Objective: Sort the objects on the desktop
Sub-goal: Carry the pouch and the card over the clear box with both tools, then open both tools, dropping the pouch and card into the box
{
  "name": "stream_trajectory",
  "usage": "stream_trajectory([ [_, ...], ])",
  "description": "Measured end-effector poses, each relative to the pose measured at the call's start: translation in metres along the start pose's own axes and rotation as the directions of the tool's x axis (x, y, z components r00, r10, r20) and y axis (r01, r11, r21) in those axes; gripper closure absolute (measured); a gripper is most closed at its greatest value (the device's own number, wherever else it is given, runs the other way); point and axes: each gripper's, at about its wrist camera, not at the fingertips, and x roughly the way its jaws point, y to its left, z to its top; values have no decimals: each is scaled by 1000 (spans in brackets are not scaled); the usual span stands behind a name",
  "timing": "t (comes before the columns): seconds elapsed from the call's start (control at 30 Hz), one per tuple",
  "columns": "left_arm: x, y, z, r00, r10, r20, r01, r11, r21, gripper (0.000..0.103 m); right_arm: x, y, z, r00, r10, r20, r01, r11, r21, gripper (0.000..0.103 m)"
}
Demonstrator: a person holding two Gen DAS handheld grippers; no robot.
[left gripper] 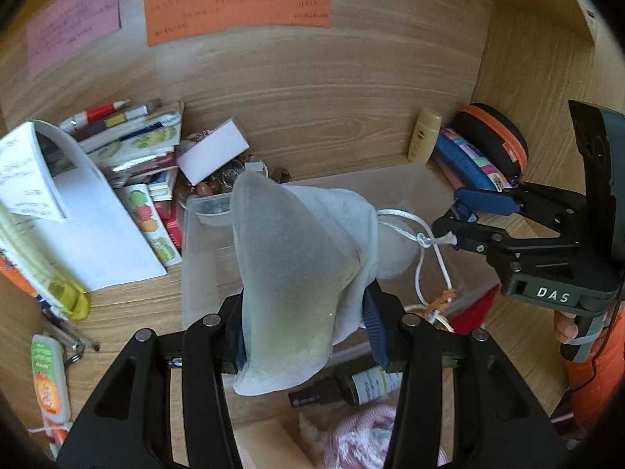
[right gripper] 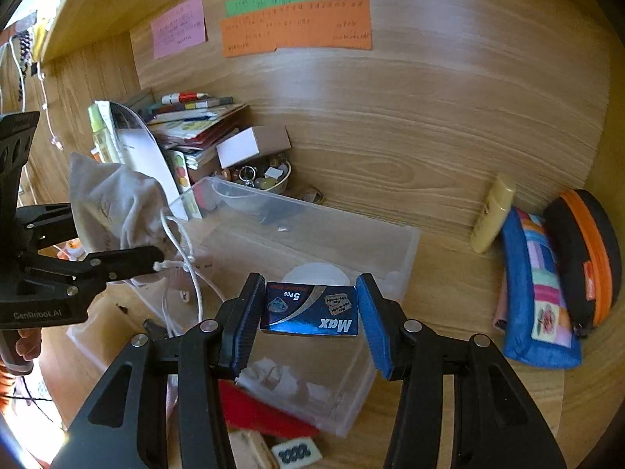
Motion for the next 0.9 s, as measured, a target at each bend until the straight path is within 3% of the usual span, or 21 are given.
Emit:
stream_trajectory([
  [0.23,28,13,9,996,-52,-77,51,999,-15,56,36,0,11,997,-26,-78,22,998,-54,58],
  [0.47,40,16,16,993,-43,-112,47,998,36,55,63,4,14,989,-61,-138,46,993,-110,58],
  [0.9,69,18,13,979,-58,-198,66,997,33,54,80,8,12,973,-76,-219,39,985,-167,58],
])
